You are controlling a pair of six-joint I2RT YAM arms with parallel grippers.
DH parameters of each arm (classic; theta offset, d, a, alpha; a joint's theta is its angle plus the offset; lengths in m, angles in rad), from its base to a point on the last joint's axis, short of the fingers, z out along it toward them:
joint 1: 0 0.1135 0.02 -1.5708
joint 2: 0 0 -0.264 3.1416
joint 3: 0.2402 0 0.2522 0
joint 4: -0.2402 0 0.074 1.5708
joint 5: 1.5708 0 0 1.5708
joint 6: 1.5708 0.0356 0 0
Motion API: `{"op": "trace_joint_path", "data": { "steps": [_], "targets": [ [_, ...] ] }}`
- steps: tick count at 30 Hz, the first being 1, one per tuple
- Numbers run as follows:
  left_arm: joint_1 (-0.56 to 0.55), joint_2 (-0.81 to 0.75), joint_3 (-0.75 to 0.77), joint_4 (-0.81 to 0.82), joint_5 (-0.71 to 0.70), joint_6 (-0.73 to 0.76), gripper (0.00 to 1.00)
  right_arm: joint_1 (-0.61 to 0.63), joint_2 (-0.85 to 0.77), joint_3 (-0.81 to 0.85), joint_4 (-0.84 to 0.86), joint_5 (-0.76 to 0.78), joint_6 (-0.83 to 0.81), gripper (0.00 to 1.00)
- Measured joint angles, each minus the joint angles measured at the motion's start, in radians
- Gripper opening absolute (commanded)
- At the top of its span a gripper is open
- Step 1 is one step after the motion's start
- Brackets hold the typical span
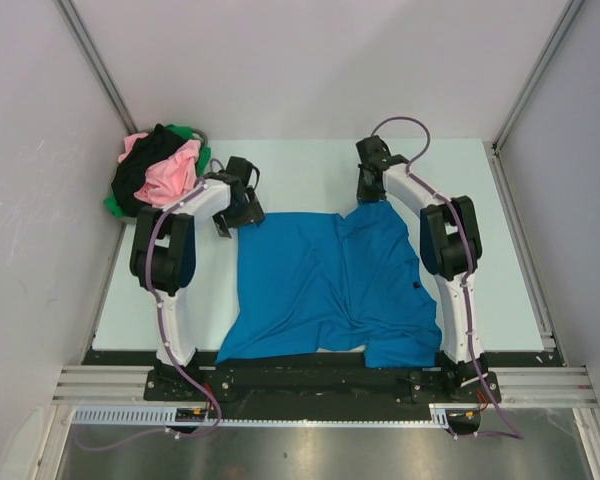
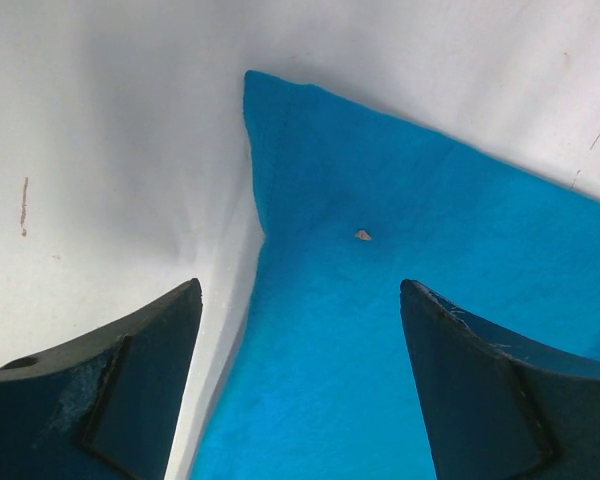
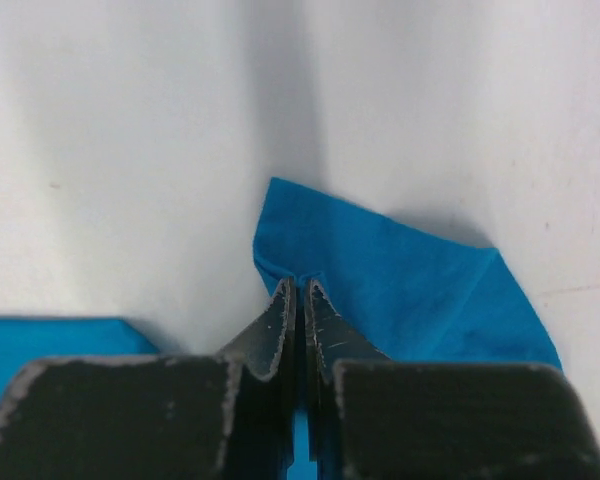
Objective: Fold and stack the t-shirts
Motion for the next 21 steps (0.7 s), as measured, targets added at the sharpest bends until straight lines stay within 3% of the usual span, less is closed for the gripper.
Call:
{"op": "trace_joint_path", "data": {
  "steps": [6, 7, 8, 9, 11, 16, 21],
  "targets": [
    [0.009, -0.034, -0.024, 0.012, 0.000, 0.000, 0.86, 0.113, -0.037, 0.012, 0.095, 0.135, -0.132, 0.00],
    [0.010, -0.044, -0.029, 0.013, 0.000, 0.000, 0.85, 0.142, -0.050, 0.008, 0.112, 0.159, -0.164, 0.05],
    [0.011, -0.054, -0.037, 0.018, 0.000, 0.000, 0.85, 0.169, -0.060, 0.007, 0.123, 0.178, -0.193, 0.15],
    [0.012, -0.061, -0.042, 0.020, 0.000, 0.000, 0.85, 0.193, -0.068, 0.007, 0.134, 0.198, -0.224, 0.51],
    [0.013, -0.081, -0.071, 0.040, 0.000, 0.000, 0.85, 0.243, -0.072, 0.008, 0.141, 0.234, -0.270, 0.96],
    [0.013, -0.094, -0.134, 0.061, 0.011, -0.002, 0.86, 0.298, -0.071, -0.021, 0.137, 0.352, -0.351, 1.00],
    [0.013, -0.094, -0.150, 0.072, 0.027, -0.002, 0.85, 0.240, -0.070, -0.020, 0.131, 0.391, -0.352, 1.00]
  ]
}}
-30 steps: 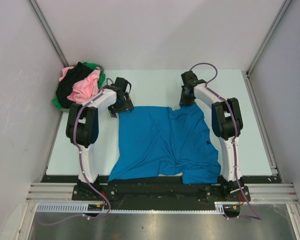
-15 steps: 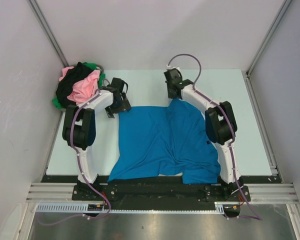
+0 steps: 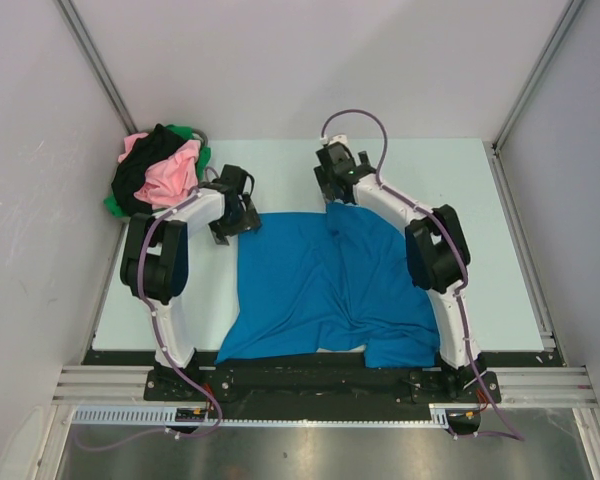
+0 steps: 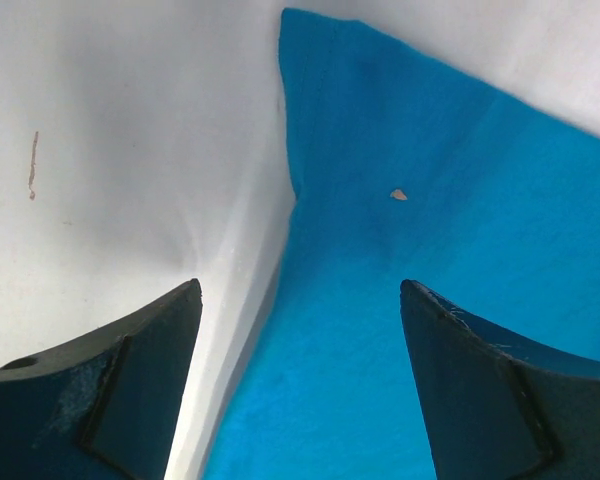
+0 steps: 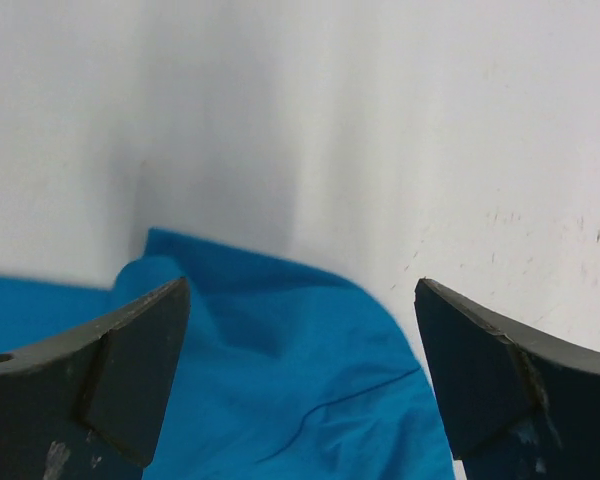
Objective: Fold and stack the t-shirts
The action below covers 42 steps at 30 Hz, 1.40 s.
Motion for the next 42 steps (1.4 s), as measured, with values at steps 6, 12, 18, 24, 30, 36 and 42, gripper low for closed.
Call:
{"op": "trace_joint_path", "data": {
  "steps": [6, 12, 18, 24, 30, 36, 42],
  "targets": [
    [0.000, 0.004, 0.003, 0.013, 0.002, -0.006, 0.85, -0.114, 0.070, 0.155, -0.023, -0.147, 0.064, 1.00],
    [0.000, 0.031, 0.037, 0.006, 0.002, -0.006, 0.86, -0.155, 0.204, 0.323, -0.063, -0.335, 0.132, 1.00],
    [0.001, 0.096, 0.148, -0.046, -0.016, -0.003, 0.84, -0.144, 0.226, 0.225, -0.101, -0.457, 0.158, 1.00],
    [0.004, 0.164, 0.204, -0.077, -0.055, 0.002, 0.45, -0.163, 0.182, 0.125, -0.043, -0.528, 0.158, 0.64],
    [0.004, 0.189, 0.235, -0.072, -0.065, 0.004, 0.00, -0.179, 0.162, 0.076, -0.026, -0.511, 0.166, 0.00],
    [0.004, 0.195, 0.246, -0.078, -0.065, 0.012, 0.00, -0.174, 0.161, 0.076, -0.029, -0.436, 0.184, 0.00],
    [0.005, 0.187, 0.258, -0.077, -0.066, 0.031, 0.00, -0.150, 0.114, 0.047, -0.043, -0.254, 0.183, 0.00]
  ]
}}
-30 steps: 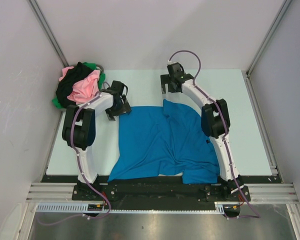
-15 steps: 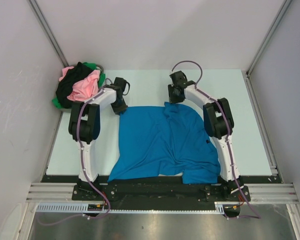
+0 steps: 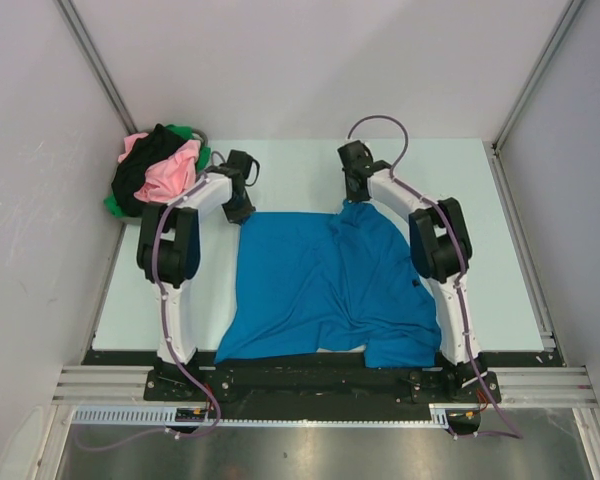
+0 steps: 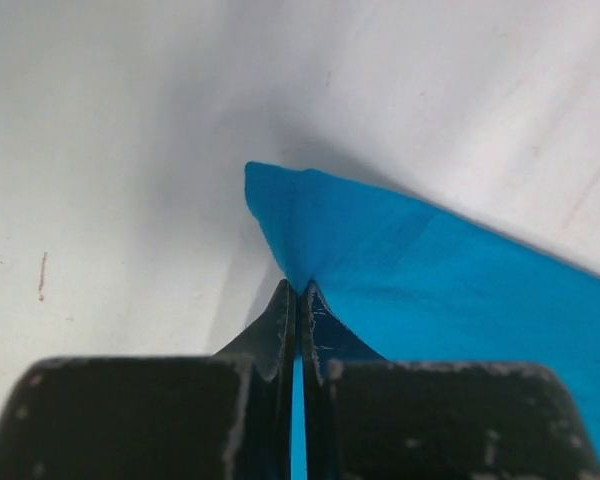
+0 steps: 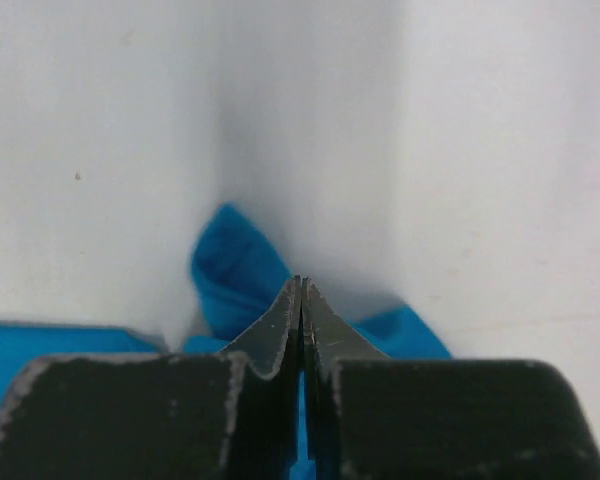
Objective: Fold and stack the t-shirts
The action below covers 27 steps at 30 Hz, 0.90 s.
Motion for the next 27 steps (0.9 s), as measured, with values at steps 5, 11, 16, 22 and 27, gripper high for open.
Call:
{"op": "trace_joint_path", "data": {
  "steps": [5, 11, 16, 22, 27],
  "targets": [
    [0.000, -0.076, 0.035, -0.001, -0.002, 0.038, 0.00, -0.008, -0.183, -0.053, 0.002, 0.117, -0.001, 0.00],
    [0.000, -0.255, 0.079, 0.001, -0.005, 0.074, 0.00, -0.005, -0.446, -0.071, 0.040, 0.232, -0.009, 0.00],
    [0.000, -0.458, 0.090, 0.023, 0.005, 0.102, 0.00, 0.063, -0.681, -0.159, 0.115, 0.360, -0.062, 0.00],
    [0.000, -0.848, 0.084, 0.113, 0.060, 0.129, 0.00, 0.369, -0.966, -0.200, 0.297, 0.581, -0.321, 0.00],
    [0.000, -1.134, 0.126, 0.204, 0.134, 0.151, 0.00, 0.703, -1.201, -0.301, 0.718, 0.775, -0.705, 0.00]
  ]
}}
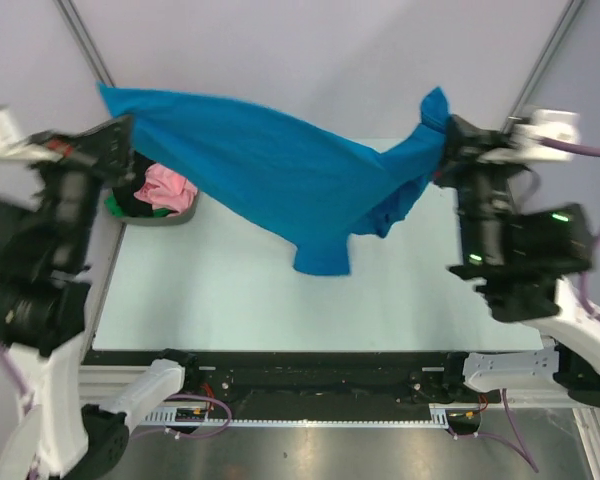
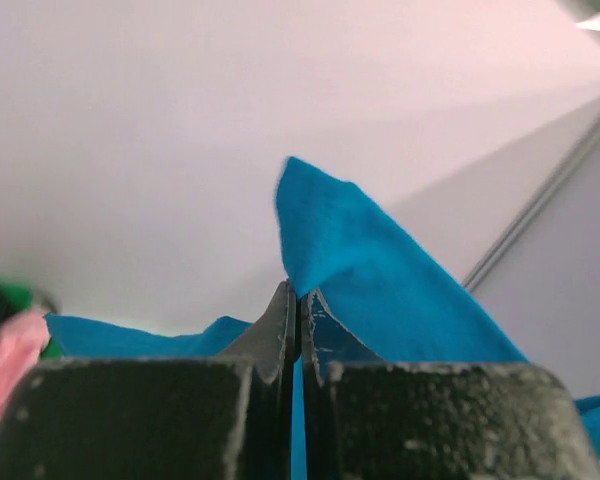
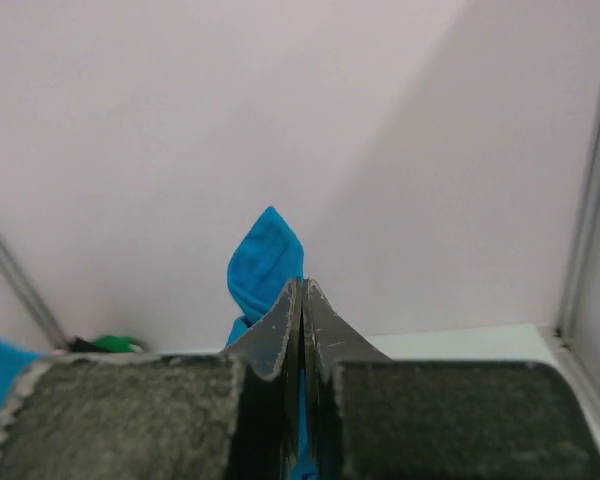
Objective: Fold and stack the t-shirts
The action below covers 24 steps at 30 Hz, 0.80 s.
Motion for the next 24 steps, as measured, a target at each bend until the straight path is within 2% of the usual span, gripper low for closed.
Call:
{"op": "trace_joint_path", "data": {
  "steps": [3, 6, 11, 17, 21, 24],
  "targets": [
    [0.000, -0.103, 0.048, 0.039, 0.035, 0.009, 0.00, 0.134, -0.080, -0.019, 0.196, 0.062, -0.176, 0.00],
    [0.000, -0.151, 0.081, 0.073, 0.083, 0.014, 0.00, 0.166, -0.134, -0.016, 0.288, 0.086, -0.241, 0.00],
    [0.000, -0.153, 0.066, 0.079, 0.135, 0.014, 0.00, 0.175, -0.137, 0.006, 0.326, 0.082, -0.258, 0.00],
    [0.000, -0.080, 0.055, 0.081, 0.161, 0.012, 0.00, 0.175, -0.053, 0.048, 0.355, 0.060, -0.309, 0.00],
    [0.000, -0.066, -0.058, 0.130, 0.162, 0.003, 0.00, 0.097, 0.000, 0.047, 0.376, 0.051, -0.334, 0.00],
    [0.000, -0.055, -0.224, 0.195, 0.156, -0.006, 0.00, -0.074, 0.017, -0.009, 0.301, 0.030, -0.221, 0.00]
  ]
}}
